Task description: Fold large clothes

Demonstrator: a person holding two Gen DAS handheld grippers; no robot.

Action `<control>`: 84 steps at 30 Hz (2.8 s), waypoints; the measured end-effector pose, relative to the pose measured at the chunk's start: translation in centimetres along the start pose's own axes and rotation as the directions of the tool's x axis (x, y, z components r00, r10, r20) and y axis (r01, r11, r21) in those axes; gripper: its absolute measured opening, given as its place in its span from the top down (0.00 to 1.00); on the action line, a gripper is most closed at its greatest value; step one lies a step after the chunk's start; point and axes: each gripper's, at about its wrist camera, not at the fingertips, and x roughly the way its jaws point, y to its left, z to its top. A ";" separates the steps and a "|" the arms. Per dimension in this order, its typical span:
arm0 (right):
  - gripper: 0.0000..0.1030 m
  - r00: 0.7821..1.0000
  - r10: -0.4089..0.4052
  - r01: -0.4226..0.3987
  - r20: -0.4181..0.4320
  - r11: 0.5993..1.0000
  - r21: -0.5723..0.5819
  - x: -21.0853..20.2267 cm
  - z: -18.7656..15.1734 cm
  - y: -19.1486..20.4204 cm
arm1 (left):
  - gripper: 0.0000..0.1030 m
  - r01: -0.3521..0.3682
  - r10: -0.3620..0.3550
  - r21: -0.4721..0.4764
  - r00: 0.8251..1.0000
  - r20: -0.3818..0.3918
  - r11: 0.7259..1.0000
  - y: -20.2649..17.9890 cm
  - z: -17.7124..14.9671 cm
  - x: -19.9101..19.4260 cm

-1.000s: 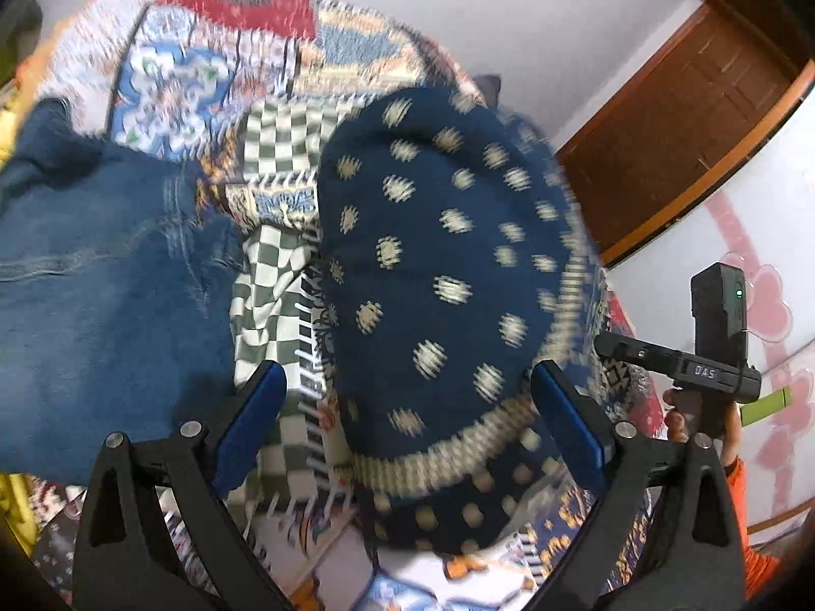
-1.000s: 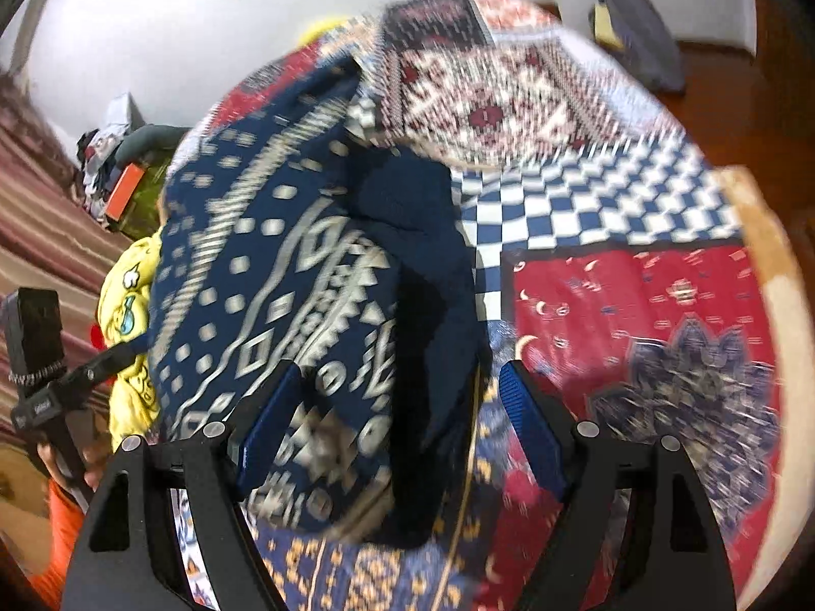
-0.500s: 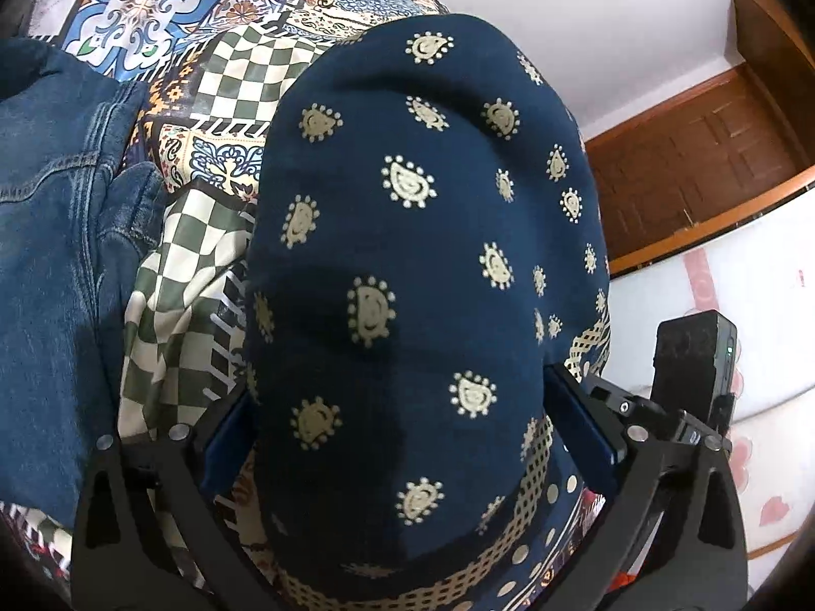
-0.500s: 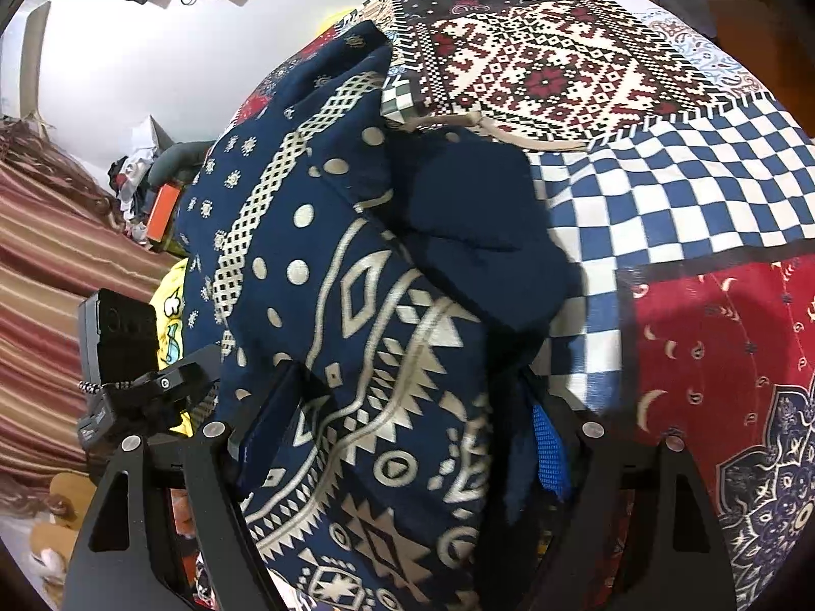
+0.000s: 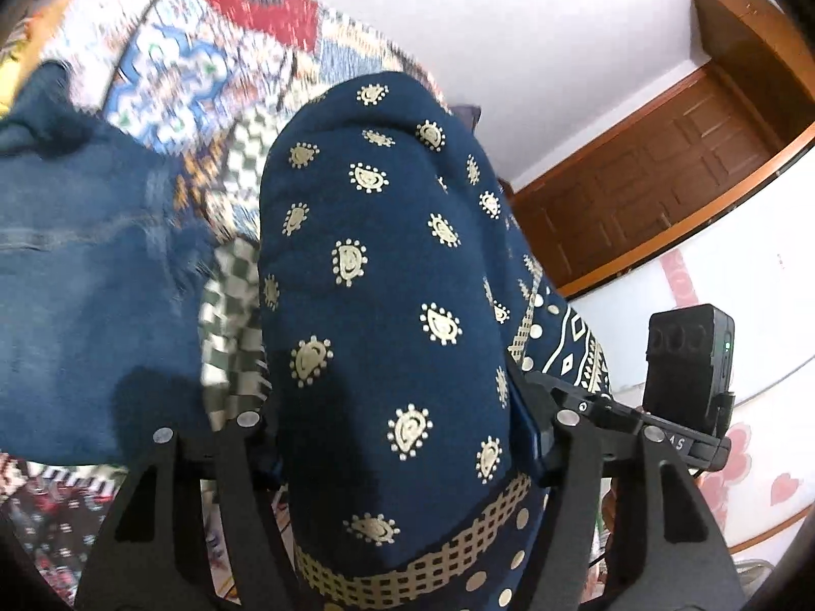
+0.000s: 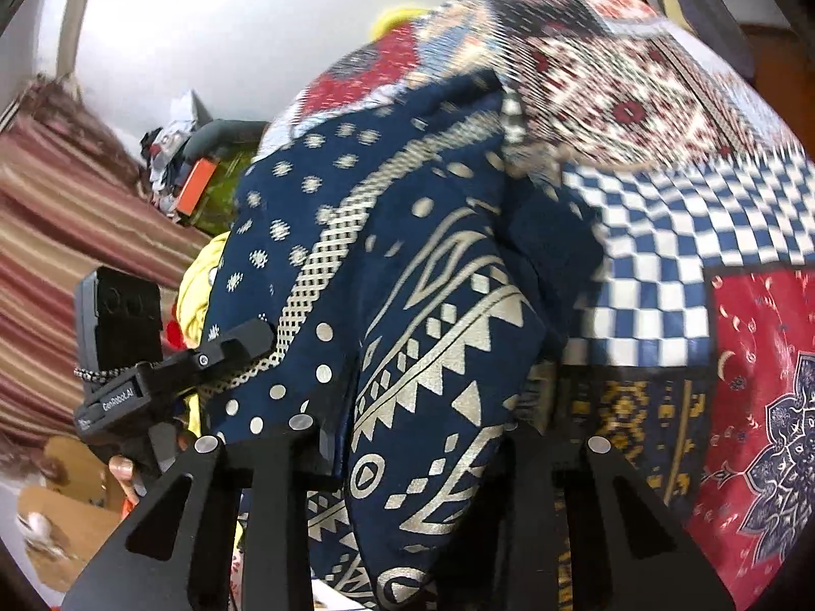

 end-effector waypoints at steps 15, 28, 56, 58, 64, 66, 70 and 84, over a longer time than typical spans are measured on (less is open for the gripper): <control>0.73 0.998 0.058 -0.051 0.032 0.981 -0.188 5.9 4.9 11.5 | 0.37 -0.042 0.040 0.003 0.979 0.198 0.999 6.6 5.0 -12.4; 0.81 0.985 -0.115 0.086 -0.131 0.975 -0.207 20.2 5.9 11.0 | 0.32 -0.217 0.231 -0.151 0.970 0.080 0.964 22.6 4.1 -7.1; 0.62 0.960 -0.152 0.236 0.233 0.888 -0.394 1.9 -3.4 18.6 | 0.24 -0.469 0.420 0.104 0.855 0.305 0.877 6.2 -7.7 -20.8; 0.62 0.948 -0.114 0.236 0.297 0.879 -0.415 -0.8 -4.2 20.5 | 0.25 -0.478 0.392 0.140 0.828 0.400 0.867 2.4 -8.3 -23.8; 0.62 0.886 0.032 0.213 0.463 0.858 -0.467 -8.2 -8.0 25.5 | 0.24 -0.508 0.284 0.212 0.728 0.624 0.835 -7.0 -11.4 -30.1; 0.62 0.857 0.074 0.209 0.510 0.855 -0.475 -10.3 -9.6 26.7 | 0.24 -0.507 0.247 0.227 0.704 0.666 0.831 -9.0 -12.7 -31.6; 0.62 0.784 0.122 0.246 0.608 0.839 -0.486 -13.5 -12.9 28.8 | 0.24 -0.572 0.213 0.219 0.592 0.778 0.790 -13.0 -16.6 -33.9; 0.21 0.662 0.065 0.401 0.747 0.812 -0.425 -14.5 -16.8 30.5 | 0.01 -0.651 0.227 0.128 0.432 0.873 0.748 -15.7 -22.2 -35.7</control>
